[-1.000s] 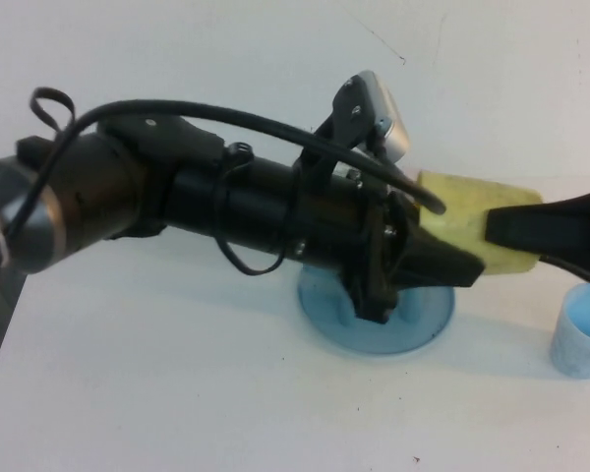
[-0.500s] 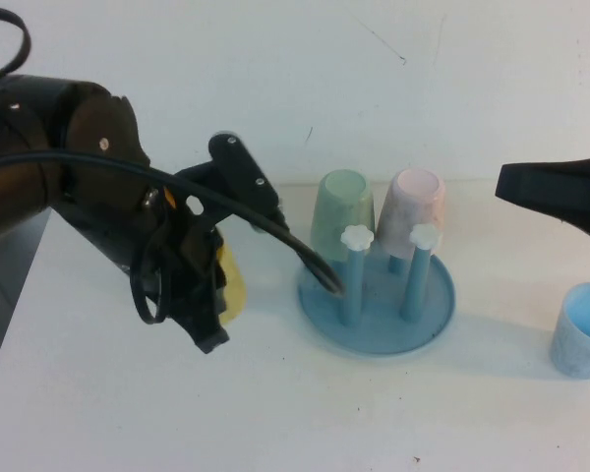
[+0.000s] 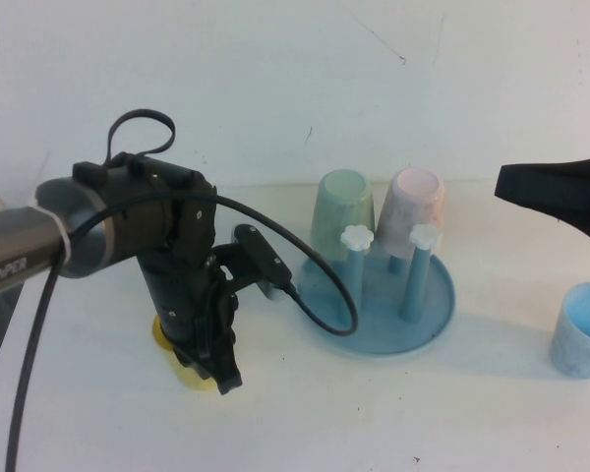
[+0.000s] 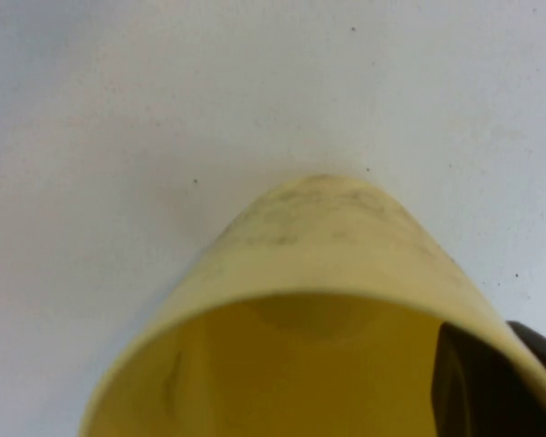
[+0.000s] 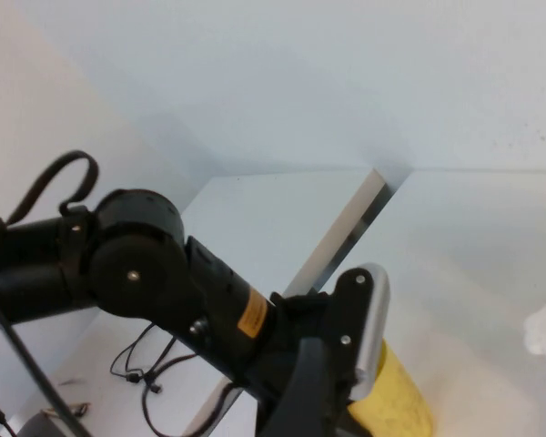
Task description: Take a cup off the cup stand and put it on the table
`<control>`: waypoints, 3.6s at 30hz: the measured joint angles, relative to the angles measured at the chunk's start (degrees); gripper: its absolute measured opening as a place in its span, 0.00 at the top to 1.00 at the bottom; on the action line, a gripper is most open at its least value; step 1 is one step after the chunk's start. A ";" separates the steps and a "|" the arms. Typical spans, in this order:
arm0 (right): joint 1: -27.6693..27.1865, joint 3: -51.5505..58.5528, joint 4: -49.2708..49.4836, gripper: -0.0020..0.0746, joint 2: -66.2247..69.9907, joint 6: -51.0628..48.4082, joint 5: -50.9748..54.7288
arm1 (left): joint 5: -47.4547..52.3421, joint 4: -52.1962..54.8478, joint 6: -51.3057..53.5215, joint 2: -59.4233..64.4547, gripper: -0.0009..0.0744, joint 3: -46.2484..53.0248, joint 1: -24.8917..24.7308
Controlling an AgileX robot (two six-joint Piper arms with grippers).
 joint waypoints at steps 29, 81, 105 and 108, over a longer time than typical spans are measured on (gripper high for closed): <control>0.00 0.00 -1.71 0.13 0.00 -0.80 1.81 | 13.23 -4.06 -10.87 -2.14 0.59 -10.79 0.00; 0.00 9.20 1.17 0.98 -40.54 -27.84 -26.77 | -16.67 25.99 -70.04 -98.24 0.99 54.48 2.40; 0.00 11.97 1.28 0.98 -40.83 -29.32 -38.26 | -16.64 25.99 -70.15 -98.24 0.99 54.48 2.40; 0.00 11.97 1.27 0.98 -41.83 -34.57 -43.81 | -16.64 25.99 -70.15 -98.24 0.99 54.48 2.40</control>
